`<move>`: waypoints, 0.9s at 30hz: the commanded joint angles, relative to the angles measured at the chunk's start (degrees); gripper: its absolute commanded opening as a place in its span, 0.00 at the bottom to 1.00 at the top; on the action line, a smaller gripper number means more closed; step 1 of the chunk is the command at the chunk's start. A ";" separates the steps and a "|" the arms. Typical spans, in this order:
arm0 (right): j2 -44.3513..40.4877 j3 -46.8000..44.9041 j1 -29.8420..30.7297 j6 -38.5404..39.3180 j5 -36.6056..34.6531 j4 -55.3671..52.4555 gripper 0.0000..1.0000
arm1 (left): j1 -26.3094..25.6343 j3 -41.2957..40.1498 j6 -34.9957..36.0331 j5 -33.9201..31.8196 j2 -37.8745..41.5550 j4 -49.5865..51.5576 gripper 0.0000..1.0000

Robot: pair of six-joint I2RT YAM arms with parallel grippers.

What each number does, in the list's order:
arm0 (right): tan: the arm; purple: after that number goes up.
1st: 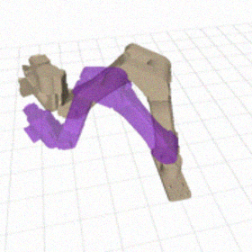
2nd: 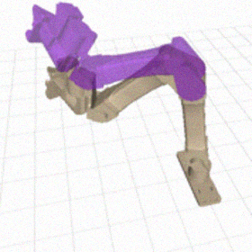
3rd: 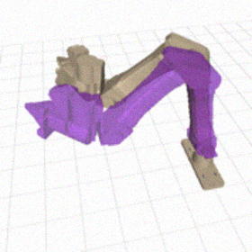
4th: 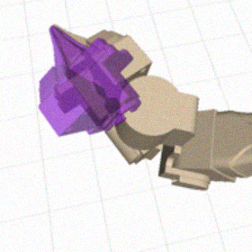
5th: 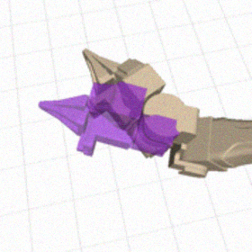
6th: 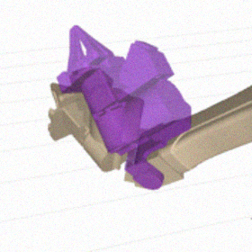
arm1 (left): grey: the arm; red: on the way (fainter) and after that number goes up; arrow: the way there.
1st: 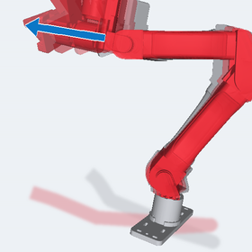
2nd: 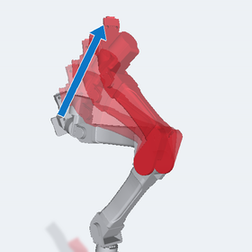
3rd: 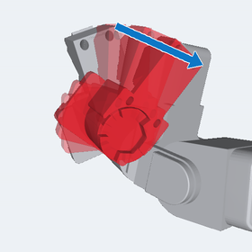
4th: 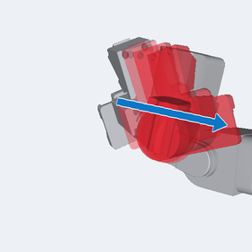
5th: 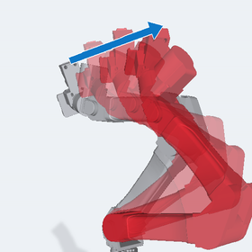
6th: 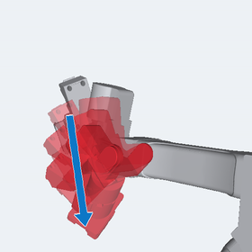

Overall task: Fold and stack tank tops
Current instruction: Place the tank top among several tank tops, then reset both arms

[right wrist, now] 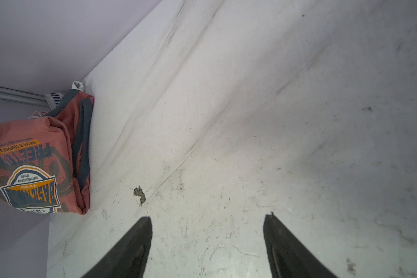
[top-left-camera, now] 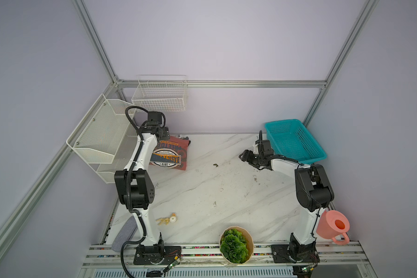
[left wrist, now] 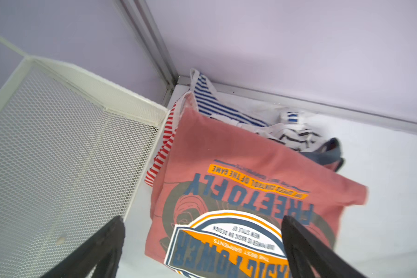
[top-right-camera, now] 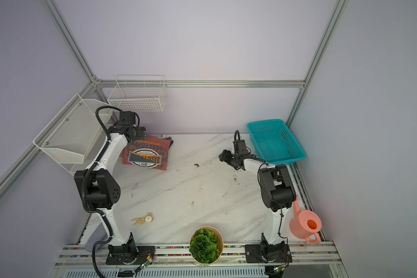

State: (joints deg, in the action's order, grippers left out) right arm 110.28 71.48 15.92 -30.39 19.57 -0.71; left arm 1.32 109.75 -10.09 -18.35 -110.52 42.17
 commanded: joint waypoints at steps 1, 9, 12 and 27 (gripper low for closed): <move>-1.22 0.33 0.52 0.05 1.12 0.01 0.76 | -2.11 -3.66 -1.86 9.28 3.46 -1.57 1.00; -7.77 -2.87 0.52 2.47 3.21 0.52 0.77 | -8.78 -11.89 -5.17 14.67 9.28 -1.56 1.00; -13.62 -5.82 0.52 5.16 4.54 1.99 0.90 | -11.23 -17.69 -4.05 13.62 15.13 -2.58 1.00; -44.32 -26.83 0.45 19.39 -30.29 7.23 0.97 | -12.31 -75.04 1.55 -7.65 57.12 -41.92 1.00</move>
State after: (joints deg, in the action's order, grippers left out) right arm 67.20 48.01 16.19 -15.94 1.96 3.44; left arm -11.35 42.04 -12.14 -17.80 -52.47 11.22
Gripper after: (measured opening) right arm 0.974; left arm 0.997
